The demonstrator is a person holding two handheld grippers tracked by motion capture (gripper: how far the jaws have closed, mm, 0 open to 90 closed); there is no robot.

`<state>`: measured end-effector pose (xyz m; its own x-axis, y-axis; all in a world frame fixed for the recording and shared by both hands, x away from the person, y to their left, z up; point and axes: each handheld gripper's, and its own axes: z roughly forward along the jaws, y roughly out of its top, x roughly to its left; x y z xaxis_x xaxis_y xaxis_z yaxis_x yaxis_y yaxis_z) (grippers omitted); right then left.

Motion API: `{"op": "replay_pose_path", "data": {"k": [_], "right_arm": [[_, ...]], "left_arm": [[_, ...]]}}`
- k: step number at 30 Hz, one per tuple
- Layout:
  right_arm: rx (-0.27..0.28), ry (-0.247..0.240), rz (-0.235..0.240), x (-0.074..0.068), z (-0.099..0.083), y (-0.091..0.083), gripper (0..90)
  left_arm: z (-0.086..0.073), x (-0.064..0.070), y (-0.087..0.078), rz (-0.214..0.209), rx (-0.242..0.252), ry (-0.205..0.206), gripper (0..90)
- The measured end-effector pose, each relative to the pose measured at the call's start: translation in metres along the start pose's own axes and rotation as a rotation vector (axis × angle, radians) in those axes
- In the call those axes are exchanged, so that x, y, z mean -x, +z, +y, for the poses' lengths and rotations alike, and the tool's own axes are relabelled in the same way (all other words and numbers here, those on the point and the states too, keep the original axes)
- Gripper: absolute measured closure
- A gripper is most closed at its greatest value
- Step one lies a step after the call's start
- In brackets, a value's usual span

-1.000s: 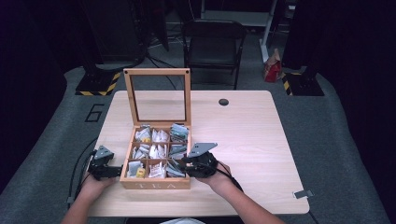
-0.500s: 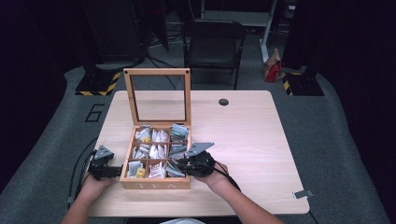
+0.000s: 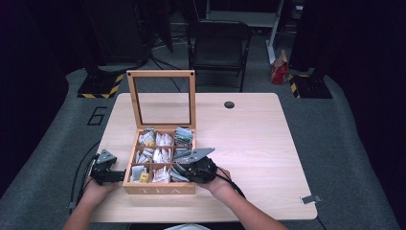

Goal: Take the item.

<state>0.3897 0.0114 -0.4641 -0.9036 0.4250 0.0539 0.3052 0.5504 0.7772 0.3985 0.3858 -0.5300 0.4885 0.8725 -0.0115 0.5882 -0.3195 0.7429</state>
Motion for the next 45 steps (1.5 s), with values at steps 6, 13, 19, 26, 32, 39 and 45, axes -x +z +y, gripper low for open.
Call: {"op": "replay_pose_path", "data": {"k": [6,13,19,26,32,39,45], "right_arm": [[-0.015,0.003,0.002,-0.0014,0.0006,0.0041,76.8],[-0.033,0.007,0.002,-0.0002,0.0004,0.0063,78.5],[-0.041,0.013,0.008,-0.0015,-0.0001,0.0093,81.2],[-0.042,0.005,0.014,-0.0017,0.0000,0.0100,87.1],[-0.047,-0.012,0.015,-0.0019,0.0002,0.0102,89.2],[-0.048,-0.005,0.020,-0.0024,0.0004,0.0099,89.7],[-0.037,0.004,0.037,-0.0009,0.0027,0.0051,89.8]], "left_arm": [[0.0000,0.0000,0.0000,0.000,0.000,0.000,14.9],[0.0000,0.0000,0.0000,0.000,0.000,0.000,14.9],[0.0000,0.0000,0.0000,0.000,0.000,0.000,14.9],[0.0000,0.0000,0.0000,0.000,0.000,0.000,15.0],[0.0000,0.0000,0.0000,0.000,0.000,0.000,15.0],[0.0000,0.0000,0.0000,0.000,0.000,0.000,14.9],[0.0000,0.0000,0.0000,0.000,0.000,0.000,14.9]]}}
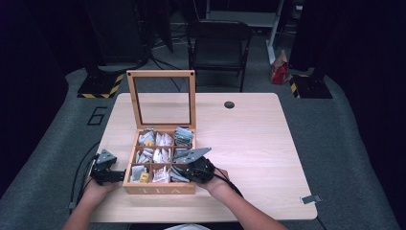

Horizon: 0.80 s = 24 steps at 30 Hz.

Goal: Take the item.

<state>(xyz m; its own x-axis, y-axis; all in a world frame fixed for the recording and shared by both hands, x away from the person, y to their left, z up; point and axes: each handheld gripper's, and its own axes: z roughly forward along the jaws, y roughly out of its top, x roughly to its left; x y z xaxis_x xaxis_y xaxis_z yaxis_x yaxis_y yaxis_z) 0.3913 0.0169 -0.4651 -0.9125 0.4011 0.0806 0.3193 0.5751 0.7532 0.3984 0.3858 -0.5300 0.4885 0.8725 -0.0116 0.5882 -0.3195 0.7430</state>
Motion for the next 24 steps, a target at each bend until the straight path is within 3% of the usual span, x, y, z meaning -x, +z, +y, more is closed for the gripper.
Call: {"op": "replay_pose_path", "data": {"k": [24], "right_arm": [[0.081,-0.007,0.055,-0.002,0.030,-0.044,89.7]], "left_arm": [[0.000,0.000,0.000,0.000,0.000,0.000,14.9]]}}
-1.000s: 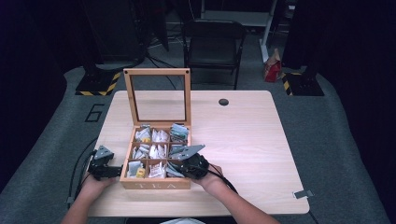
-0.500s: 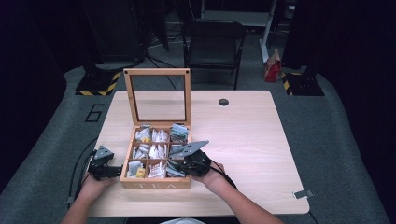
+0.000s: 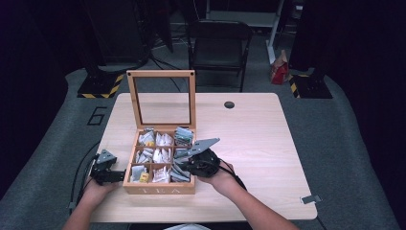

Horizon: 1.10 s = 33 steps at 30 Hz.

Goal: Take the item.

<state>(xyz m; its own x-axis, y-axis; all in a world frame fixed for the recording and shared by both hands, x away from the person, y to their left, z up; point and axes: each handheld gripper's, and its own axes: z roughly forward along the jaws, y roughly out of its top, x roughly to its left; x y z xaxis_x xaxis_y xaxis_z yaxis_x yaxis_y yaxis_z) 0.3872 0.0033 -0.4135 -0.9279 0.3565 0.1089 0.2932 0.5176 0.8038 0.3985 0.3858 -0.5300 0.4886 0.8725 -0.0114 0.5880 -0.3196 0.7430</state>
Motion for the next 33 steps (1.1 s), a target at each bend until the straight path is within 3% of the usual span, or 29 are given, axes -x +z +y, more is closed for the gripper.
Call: {"op": "replay_pose_path", "data": {"k": [17,28,33], "right_arm": [[0.038,-0.005,-0.011,0.002,0.017,-0.025,89.6],[0.060,-0.020,-0.041,0.009,0.015,-0.038,89.5],[0.063,-0.003,-0.067,0.014,0.011,-0.048,89.6]], "left_arm": [[0.000,0.000,0.000,0.000,0.000,0.000,14.9],[0.000,0.000,0.000,0.000,0.000,0.000,14.9],[0.000,0.000,0.000,0.000,-0.001,0.000,15.0]]}}
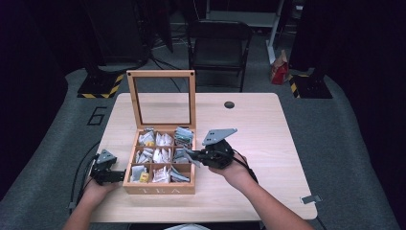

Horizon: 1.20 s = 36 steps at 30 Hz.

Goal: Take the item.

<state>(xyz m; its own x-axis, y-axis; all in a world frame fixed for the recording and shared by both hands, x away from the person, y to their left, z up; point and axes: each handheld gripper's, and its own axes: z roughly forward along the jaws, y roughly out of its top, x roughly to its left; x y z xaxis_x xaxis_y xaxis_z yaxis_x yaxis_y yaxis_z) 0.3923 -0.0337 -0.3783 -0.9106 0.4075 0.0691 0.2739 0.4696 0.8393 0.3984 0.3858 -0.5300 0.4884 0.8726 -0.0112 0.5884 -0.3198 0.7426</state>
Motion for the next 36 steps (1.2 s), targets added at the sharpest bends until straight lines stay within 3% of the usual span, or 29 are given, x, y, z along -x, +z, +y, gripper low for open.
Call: {"op": "replay_pose_path", "data": {"k": [36], "right_arm": [[0.039,0.066,-0.176,0.042,-0.019,-0.059,89.5]], "left_arm": [[0.000,0.000,0.000,0.000,0.000,0.000,15.0]]}}
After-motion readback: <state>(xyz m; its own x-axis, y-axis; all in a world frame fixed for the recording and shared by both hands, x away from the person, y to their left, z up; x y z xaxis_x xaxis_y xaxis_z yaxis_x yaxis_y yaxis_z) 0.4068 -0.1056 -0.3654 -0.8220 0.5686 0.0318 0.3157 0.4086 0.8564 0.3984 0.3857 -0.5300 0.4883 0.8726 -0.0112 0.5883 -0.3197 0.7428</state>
